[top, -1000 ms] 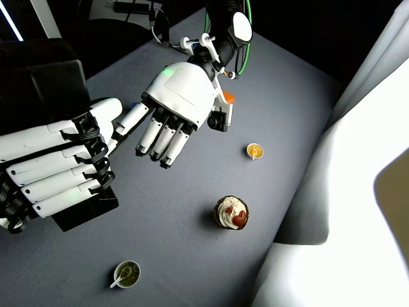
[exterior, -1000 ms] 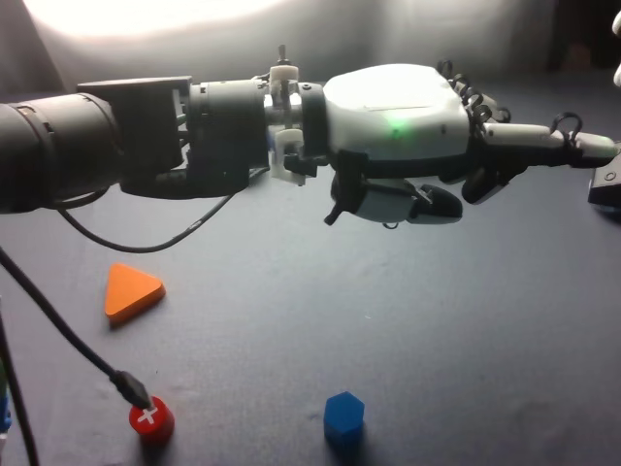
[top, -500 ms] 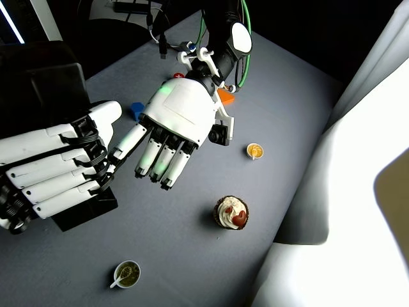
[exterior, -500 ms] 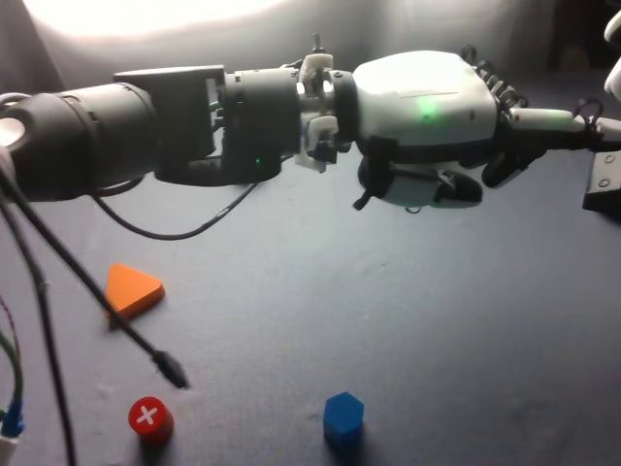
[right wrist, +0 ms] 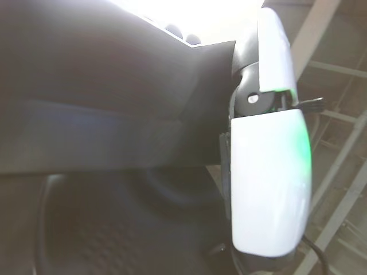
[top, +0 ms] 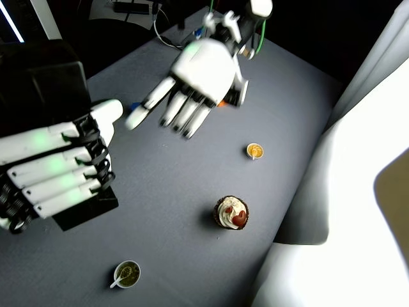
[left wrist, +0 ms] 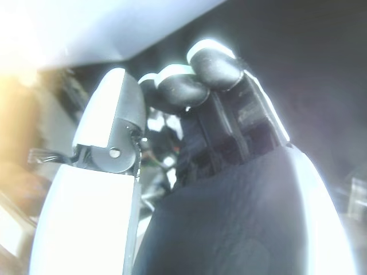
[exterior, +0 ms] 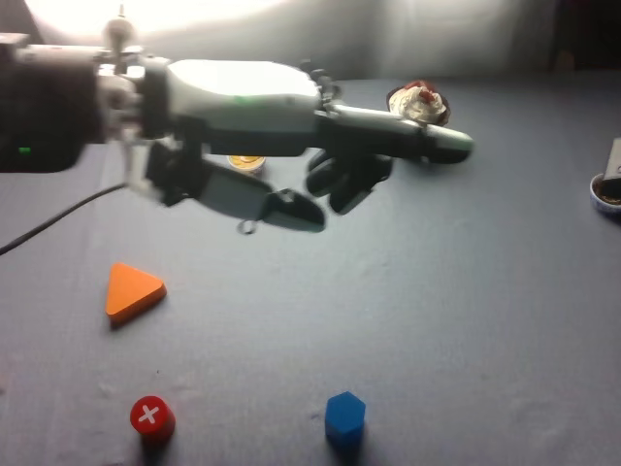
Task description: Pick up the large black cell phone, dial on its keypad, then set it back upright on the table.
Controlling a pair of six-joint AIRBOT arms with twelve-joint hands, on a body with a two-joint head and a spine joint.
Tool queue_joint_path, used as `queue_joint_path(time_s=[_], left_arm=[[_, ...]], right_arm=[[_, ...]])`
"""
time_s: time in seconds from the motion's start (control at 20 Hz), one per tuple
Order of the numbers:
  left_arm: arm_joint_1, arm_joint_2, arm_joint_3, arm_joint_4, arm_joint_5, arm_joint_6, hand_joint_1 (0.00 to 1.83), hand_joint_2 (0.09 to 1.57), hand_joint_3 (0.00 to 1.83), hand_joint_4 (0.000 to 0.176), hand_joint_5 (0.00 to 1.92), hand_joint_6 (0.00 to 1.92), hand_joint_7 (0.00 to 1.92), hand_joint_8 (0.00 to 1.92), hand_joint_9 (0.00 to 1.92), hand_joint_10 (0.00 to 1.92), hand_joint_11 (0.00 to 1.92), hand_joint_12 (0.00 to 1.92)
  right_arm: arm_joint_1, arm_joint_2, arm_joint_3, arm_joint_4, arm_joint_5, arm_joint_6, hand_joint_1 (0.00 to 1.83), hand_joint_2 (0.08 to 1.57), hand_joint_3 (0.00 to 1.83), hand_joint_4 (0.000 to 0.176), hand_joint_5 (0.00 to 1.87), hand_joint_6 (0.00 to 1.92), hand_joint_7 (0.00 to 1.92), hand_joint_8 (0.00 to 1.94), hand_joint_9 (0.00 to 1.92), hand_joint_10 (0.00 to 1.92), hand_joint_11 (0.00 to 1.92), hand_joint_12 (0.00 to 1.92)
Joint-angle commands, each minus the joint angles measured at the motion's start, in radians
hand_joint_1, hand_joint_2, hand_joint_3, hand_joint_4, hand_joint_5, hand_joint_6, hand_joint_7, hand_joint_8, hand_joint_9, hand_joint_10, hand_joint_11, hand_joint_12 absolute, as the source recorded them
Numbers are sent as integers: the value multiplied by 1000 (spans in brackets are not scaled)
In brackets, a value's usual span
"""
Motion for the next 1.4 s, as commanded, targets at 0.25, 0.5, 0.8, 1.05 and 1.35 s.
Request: queue_joint_path(time_s=[0.25,0.5,0.8,1.05,1.35], left_arm=[[-12,92,-50,-3,-231,-113,1294,1291,0,107,85,14,638,1569,604,1921,552,1921],[4,92,-22,-210,-324,-120,754,1298,7,18,287,3,748,441,658,1022,443,1619],[36,91,-48,-401,-200,-169,55,1208,0,27,271,1,259,2,236,10,2,599],[39,105,-144,-423,112,-455,0,1175,0,47,201,3,154,4,103,5,0,35],[48,126,-208,-372,192,-546,0,1190,5,42,156,0,136,0,112,2,27,13]], right_arm=[[-44,-25,25,93,195,20,1370,1142,0,0,956,723,868,1254,880,1339,886,1253],[-116,-88,68,115,240,63,1368,1149,0,0,954,715,858,1262,855,1388,858,1333],[-90,-186,133,169,246,92,1369,1148,0,0,942,747,867,1237,865,1387,862,1382],[-77,-251,185,169,246,109,1374,1131,0,0,967,733,883,1209,919,1287,899,1285],[-79,-292,237,166,245,136,1262,1104,1,0,1096,599,968,1231,938,1164,876,1458]])
